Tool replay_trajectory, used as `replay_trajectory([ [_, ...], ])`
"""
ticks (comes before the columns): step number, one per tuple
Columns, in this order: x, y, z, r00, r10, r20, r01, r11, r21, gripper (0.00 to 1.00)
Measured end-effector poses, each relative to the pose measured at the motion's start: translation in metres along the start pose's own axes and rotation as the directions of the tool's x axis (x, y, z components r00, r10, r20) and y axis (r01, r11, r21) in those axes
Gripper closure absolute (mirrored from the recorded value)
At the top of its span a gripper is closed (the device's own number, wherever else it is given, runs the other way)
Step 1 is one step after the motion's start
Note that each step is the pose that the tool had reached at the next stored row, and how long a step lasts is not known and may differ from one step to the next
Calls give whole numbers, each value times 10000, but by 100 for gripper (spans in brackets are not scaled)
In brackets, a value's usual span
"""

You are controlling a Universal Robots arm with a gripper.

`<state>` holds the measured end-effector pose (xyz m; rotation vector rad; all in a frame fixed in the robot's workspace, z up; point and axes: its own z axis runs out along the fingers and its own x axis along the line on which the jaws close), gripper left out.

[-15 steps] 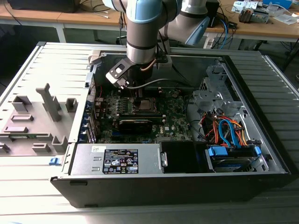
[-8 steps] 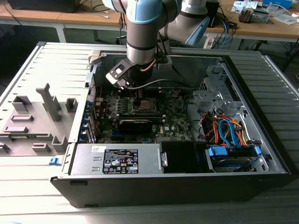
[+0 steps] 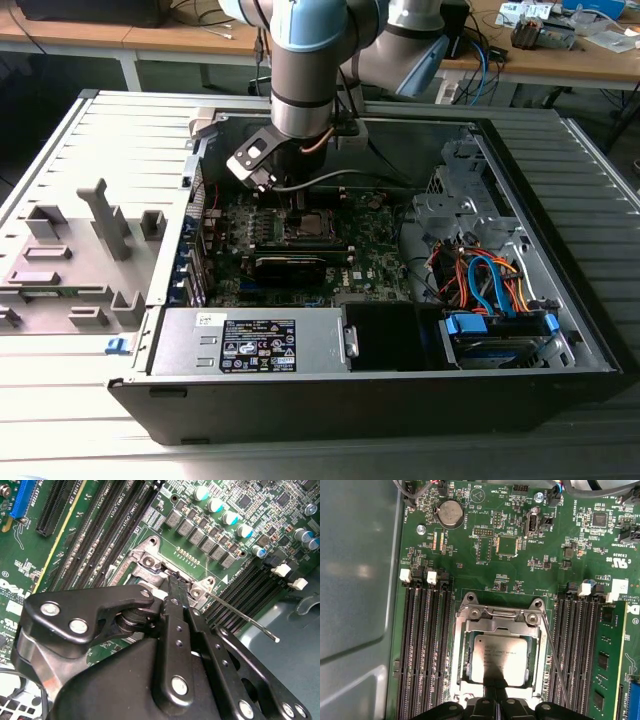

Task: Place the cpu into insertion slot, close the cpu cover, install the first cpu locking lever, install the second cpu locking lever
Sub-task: 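Close the cpu cover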

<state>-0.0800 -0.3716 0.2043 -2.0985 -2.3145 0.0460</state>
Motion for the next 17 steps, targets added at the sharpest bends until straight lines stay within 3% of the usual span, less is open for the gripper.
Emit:
replay_trajectory([
  [9,2,1,7,10000,1,-7,-1,10000,-6,89],
  [10,5,3,-22,10000,0,-32,0,10000,-25,89],
  [11,1,-3,-87,10000,0,-5,0,10000,-5,89],
  [13,1,-5,-165,10000,1,-5,-1,10000,-4,89],
  [16,-1,4,-218,10000,-2,-6,2,10000,2,89],
  [17,-5,45,-220,10000,-1,-10,1,10000,50,89],
])
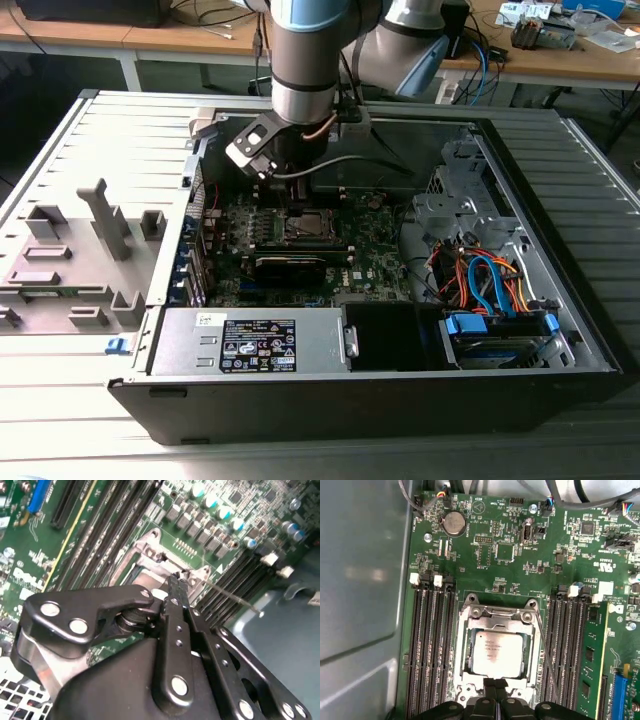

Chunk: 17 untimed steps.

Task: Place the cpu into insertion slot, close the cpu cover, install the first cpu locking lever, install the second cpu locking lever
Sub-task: 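Close the cpu cover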

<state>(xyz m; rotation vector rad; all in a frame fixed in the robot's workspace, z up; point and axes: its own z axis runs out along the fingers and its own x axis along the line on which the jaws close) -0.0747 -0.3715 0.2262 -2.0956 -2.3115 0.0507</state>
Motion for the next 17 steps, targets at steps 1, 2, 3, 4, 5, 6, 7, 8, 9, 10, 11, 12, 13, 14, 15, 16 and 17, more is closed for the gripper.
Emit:
replay_trajectory([
  [1,-8,76,-3,10000,1,-9,-1,10000,90,89],
  [2,-15,152,-6,10000,-1,-17,2,9999,172,89],
  [3,-22,219,-8,10000,-2,-24,2,9997,249,89],
  [4,-27,272,-10,10000,-3,-31,4,9995,311,89],
  [5,-29,288,-11,10000,-3,-33,4,9995,325,89],
  [6,-30,301,-12,10000,-2,-32,3,9994,337,89],
  [7,-31,309,-17,10000,-3,-30,4,9994,342,89],
  [8,-31,310,-29,10000,-3,-32,4,9994,343,89],
  [9,-31,309,-53,10000,-2,-33,4,9994,344,89],
  [10,-31,308,-86,10000,-2,-33,3,9994,343,89],
  [11,-32,306,-137,10000,-1,-33,2,9994,344,89],
  [12,-32,305,-172,10000,-1,-33,3,9994,344,89],
  [13,-32,303,-216,10000,-2,-33,3,9994,344,89],
  [14,-32,302,-244,10000,-3,-34,4,9994,343,89],
  [15,-32,301,-288,10000,-2,-34,3,9994,343,89],
  [16,-33,299,-313,10000,-2,-34,3,9994,344,89],
  [17,-33,299,-325,10000,-2,-34,3,9994,343,89],
])
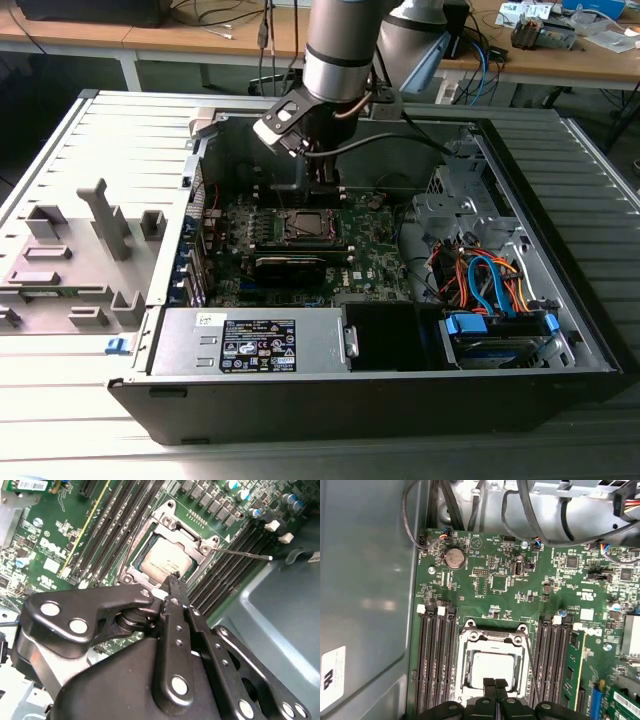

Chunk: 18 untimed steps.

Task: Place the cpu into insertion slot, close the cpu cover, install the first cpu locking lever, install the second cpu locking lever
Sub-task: 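Close the cpu cover, then install the first cpu locking lever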

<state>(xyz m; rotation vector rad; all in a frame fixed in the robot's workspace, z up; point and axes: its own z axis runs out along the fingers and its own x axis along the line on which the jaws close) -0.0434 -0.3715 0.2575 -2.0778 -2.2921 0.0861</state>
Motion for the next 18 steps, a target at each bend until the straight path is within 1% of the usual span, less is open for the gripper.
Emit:
replay_trajectory([
  [1,0,0,-9,10000,-1,0,1,10000,0,89],
  [13,0,0,-12,10000,-3,0,3,10000,0,89],
  [18,0,1,-13,9999,-109,8,109,9999,1,89],
])
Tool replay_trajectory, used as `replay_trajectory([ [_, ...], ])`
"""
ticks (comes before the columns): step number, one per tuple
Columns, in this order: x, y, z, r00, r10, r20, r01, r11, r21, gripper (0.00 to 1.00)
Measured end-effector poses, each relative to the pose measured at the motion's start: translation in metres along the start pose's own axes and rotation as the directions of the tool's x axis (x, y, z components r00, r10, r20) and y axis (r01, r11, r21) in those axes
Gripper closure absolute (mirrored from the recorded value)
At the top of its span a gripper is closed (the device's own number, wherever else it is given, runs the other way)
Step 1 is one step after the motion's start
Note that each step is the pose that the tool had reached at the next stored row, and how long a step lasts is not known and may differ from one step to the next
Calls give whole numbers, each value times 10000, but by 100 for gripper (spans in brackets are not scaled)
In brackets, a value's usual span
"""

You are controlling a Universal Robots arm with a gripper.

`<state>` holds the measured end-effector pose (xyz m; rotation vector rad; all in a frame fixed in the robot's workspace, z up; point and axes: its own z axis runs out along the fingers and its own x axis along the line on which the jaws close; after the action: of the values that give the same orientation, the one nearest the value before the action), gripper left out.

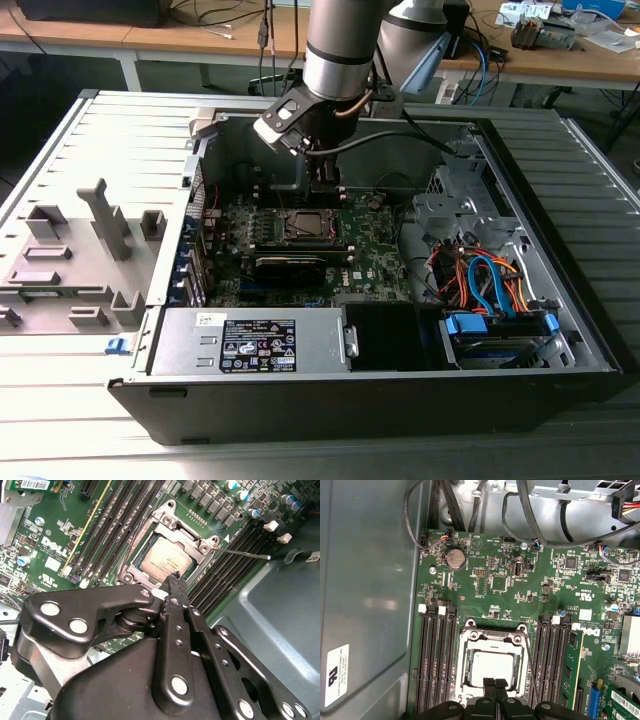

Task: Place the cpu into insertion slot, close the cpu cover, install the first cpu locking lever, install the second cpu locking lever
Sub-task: 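Install the first cpu locking lever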

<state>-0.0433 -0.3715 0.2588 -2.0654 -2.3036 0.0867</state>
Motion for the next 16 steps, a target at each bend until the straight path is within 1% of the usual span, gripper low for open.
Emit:
replay_trajectory([
  [2,0,0,0,10000,-86,6,86,10000,-1,89],
  [6,0,0,0,9992,-388,27,388,9992,-1,89],
  [9,0,0,0,9979,-649,45,649,9979,-1,89],
  [14,0,0,0,9960,-897,63,897,9960,-1,89],
  [16,0,0,0,9942,-1070,76,1070,9943,0,89],
])
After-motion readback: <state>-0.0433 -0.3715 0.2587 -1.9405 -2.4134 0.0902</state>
